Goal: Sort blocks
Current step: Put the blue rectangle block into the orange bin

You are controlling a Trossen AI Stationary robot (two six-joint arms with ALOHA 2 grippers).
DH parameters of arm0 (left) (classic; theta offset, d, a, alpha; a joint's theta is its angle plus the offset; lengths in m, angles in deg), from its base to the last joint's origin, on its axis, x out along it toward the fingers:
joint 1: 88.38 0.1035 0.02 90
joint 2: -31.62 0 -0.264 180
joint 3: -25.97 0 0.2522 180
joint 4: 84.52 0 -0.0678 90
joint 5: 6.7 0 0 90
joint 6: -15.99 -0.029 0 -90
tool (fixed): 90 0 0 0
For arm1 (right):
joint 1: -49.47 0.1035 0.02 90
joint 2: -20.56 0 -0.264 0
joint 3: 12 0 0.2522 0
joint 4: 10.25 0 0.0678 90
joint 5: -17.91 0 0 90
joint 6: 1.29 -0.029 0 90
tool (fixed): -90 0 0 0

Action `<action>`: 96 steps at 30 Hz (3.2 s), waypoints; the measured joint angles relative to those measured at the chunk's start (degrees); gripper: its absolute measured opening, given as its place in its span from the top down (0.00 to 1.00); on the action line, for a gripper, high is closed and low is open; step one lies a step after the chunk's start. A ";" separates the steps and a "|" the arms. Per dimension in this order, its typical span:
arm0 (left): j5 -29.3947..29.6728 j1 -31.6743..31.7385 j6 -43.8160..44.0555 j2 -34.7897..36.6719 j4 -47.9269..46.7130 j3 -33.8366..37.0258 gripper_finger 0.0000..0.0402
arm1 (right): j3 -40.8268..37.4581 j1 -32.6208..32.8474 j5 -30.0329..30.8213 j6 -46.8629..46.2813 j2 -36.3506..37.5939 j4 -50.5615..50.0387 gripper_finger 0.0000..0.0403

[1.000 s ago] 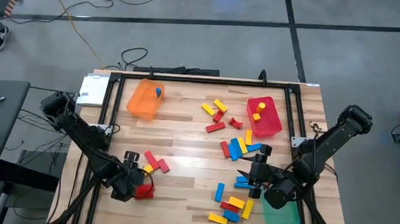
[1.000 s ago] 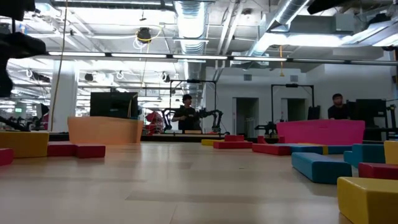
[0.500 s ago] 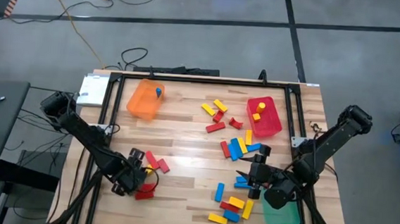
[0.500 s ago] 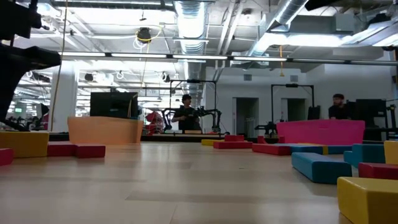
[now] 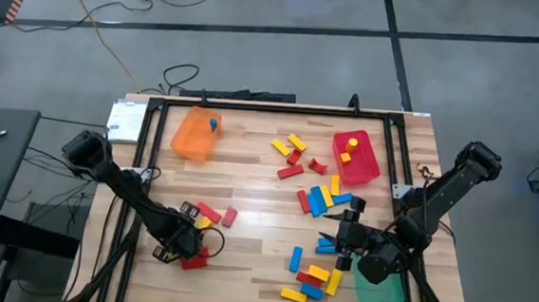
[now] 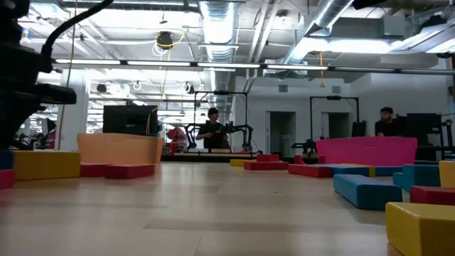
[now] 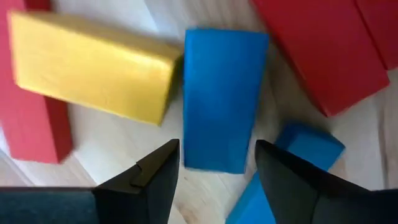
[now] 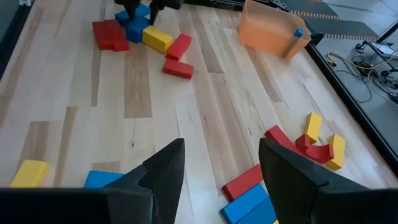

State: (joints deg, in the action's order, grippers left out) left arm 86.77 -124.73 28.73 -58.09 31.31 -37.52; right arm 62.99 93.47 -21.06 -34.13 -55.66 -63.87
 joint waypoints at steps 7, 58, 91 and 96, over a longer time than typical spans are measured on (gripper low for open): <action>0.15 0.81 0.36 0.08 2.14 -0.02 0.63 | -0.02 -0.26 0.00 0.09 0.00 -0.05 0.45; 21.66 11.24 -19.38 13.59 56.39 -0.02 0.68 | -0.07 -16.25 -13.29 32.91 -15.02 52.61 0.45; 12.46 15.31 -25.30 6.07 84.80 2.29 0.68 | -0.04 -18.62 -17.92 37.84 -14.99 60.15 0.47; 12.21 15.31 -25.57 6.07 86.64 2.34 0.68 | 0.02 -18.62 -17.92 38.12 -14.88 60.24 0.56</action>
State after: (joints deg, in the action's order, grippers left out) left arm 98.98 -109.42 3.15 -52.02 117.95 -35.18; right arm 63.01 74.85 -38.98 3.99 -70.55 -3.63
